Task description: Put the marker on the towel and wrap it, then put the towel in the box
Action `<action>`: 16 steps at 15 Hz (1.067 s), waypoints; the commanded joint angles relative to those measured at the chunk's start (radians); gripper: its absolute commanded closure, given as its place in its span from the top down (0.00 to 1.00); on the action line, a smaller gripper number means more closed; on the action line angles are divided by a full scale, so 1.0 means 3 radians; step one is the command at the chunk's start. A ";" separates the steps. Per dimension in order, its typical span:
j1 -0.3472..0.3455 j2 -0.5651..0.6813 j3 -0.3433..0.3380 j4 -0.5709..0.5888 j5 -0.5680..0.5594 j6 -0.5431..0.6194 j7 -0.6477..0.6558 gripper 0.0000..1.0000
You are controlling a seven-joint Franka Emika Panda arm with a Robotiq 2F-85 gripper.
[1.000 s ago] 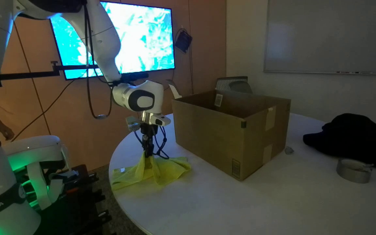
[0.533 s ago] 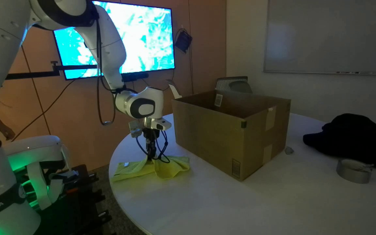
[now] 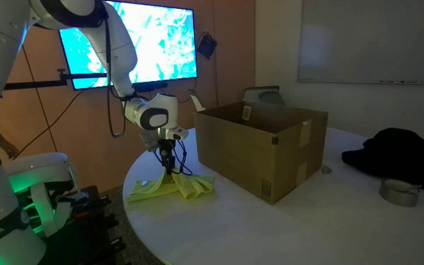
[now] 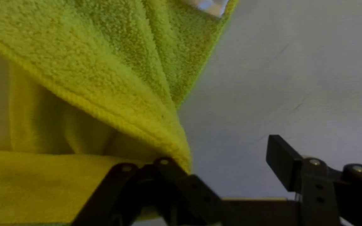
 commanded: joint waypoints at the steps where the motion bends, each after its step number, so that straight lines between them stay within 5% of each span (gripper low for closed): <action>1: -0.0360 -0.0306 0.0453 -0.0279 0.0368 0.0102 -0.0699 1.00; 6: -0.0572 -0.0527 0.0828 -0.0423 0.0745 0.0048 -0.1304 1.00; 9: -0.0490 -0.0589 0.0855 -0.0446 0.0805 0.0072 -0.1349 1.00; 13: 0.0073 -0.0427 0.0327 -0.0341 0.0160 0.0127 -0.0687 1.00; 16: 0.0821 -0.0135 -0.0486 -0.0145 -0.0697 -0.0009 0.0155 1.00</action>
